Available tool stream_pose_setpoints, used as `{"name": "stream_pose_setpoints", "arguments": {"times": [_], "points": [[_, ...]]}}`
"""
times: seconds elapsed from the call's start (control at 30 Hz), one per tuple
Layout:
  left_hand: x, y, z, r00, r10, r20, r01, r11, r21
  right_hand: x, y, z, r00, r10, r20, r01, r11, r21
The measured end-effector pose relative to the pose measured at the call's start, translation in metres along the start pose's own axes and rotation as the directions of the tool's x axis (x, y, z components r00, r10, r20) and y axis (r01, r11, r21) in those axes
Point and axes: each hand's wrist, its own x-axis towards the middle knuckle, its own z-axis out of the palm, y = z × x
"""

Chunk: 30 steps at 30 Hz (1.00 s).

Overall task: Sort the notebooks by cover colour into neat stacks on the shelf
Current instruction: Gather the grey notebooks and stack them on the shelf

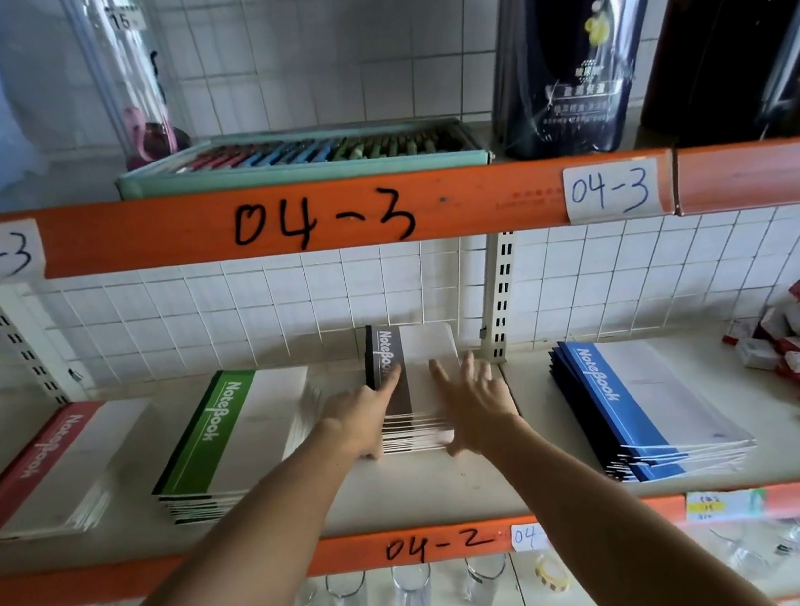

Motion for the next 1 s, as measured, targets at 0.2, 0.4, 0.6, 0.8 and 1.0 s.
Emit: {"name": "stream_pose_setpoints", "arguments": {"times": [0.2, 0.4, 0.6, 0.8, 1.0], "points": [[0.006, -0.001, 0.005, 1.0, 0.0, -0.014, 0.001, 0.999, 0.045, -0.004, -0.009, 0.011, 0.988, -0.076, -0.131, 0.07, 0.996, -0.052], [0.013, -0.003, 0.007, 0.997, -0.016, 0.073, 0.023, 0.995, -0.1, 0.0, -0.006, 0.01, 0.99, -0.091, -0.109, 0.1, 0.992, 0.082], [0.014, -0.009, 0.005, 0.977, 0.055, 0.204, 0.034, 0.913, -0.407, 0.002, 0.007, -0.008, 0.988, -0.149, 0.041, 0.113, 0.877, 0.467], [0.006, -0.02, -0.015, 0.943, 0.028, 0.331, 0.256, 0.575, -0.777, -0.001, 0.017, -0.022, 0.994, 0.049, 0.093, -0.105, 0.545, 0.832], [0.013, -0.017, -0.02, 0.874, -0.155, 0.461, 0.455, -0.076, -0.887, 0.01, 0.014, -0.022, 0.871, 0.22, 0.438, -0.449, -0.004, 0.894]]}}
